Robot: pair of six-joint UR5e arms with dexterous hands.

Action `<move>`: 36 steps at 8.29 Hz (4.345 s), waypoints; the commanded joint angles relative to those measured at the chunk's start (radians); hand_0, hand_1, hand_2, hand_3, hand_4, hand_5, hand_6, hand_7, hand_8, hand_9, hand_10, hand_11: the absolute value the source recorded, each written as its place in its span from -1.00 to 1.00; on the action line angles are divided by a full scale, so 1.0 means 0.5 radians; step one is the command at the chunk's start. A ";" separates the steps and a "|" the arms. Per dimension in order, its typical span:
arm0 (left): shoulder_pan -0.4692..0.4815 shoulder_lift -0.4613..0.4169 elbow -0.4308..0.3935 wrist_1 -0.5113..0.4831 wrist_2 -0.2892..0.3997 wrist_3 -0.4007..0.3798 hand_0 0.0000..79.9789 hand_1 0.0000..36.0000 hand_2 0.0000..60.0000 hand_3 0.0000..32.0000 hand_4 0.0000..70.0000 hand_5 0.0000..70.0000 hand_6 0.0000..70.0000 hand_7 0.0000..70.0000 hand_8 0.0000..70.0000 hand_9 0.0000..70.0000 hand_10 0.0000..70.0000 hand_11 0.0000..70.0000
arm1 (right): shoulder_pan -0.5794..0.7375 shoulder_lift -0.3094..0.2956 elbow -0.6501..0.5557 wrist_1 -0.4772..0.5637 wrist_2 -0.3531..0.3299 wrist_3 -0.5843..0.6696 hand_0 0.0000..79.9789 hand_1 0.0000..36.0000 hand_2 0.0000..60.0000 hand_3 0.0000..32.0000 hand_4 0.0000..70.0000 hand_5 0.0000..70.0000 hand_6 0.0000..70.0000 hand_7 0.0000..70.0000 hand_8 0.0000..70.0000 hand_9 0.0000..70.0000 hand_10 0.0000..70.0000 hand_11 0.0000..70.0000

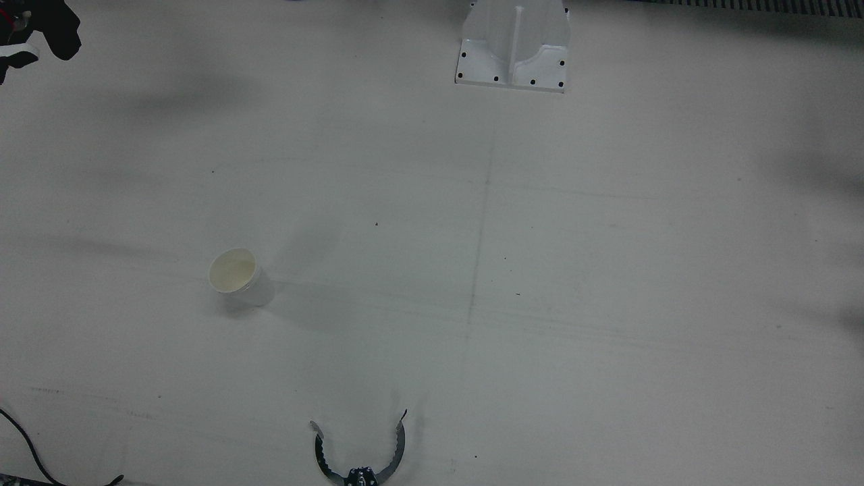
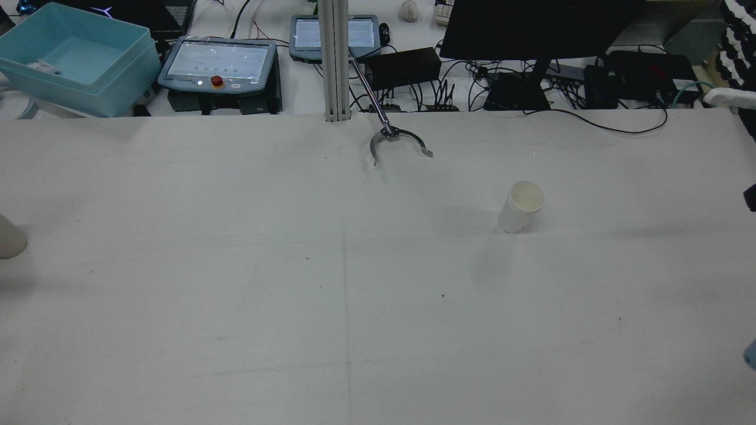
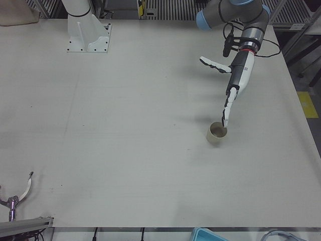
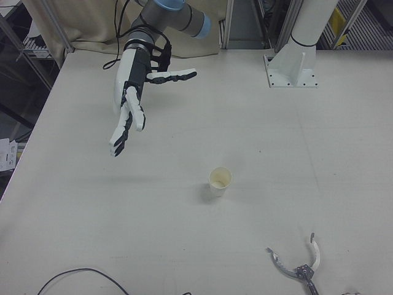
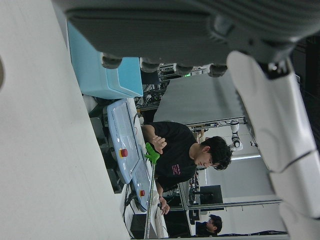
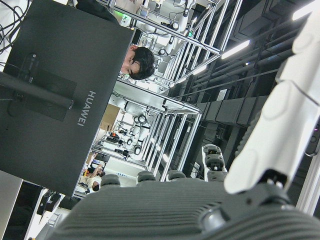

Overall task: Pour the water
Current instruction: 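Reach the left hand to the beige cup at the table edge, then close the left hand around the beige cup and lift it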

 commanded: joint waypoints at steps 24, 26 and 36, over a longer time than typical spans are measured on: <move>0.538 -0.511 1.711 -1.367 -0.647 0.727 0.21 -0.39 -1.00 -1.00 -0.75 -1.00 -1.00 -1.00 -1.00 -0.96 -0.97 -0.91 | -0.068 -0.025 -0.194 -0.101 -0.089 -0.101 0.16 -0.49 -1.00 -1.00 -0.84 -0.95 -0.97 -1.00 -0.95 -0.96 -1.00 -0.99; 0.553 -0.511 1.714 -1.355 -0.659 0.730 0.21 -0.36 -1.00 -1.00 -0.73 -1.00 -1.00 -1.00 -1.00 -0.97 -0.96 -0.90 | -0.068 -0.025 -0.213 -0.098 -0.089 -0.101 0.16 -0.49 -1.00 -1.00 -0.83 -0.95 -0.97 -0.99 -0.95 -0.95 -1.00 -0.98; 0.572 -0.514 1.683 -1.272 -0.662 0.684 0.30 0.25 -0.17 -1.00 -0.46 0.24 -0.96 -0.85 -1.00 -0.97 -0.90 -0.80 | -0.071 -0.021 -0.250 -0.092 -0.089 -0.098 0.15 -0.51 -1.00 -1.00 -0.83 -0.95 -0.97 -1.00 -0.94 -0.94 -1.00 -0.98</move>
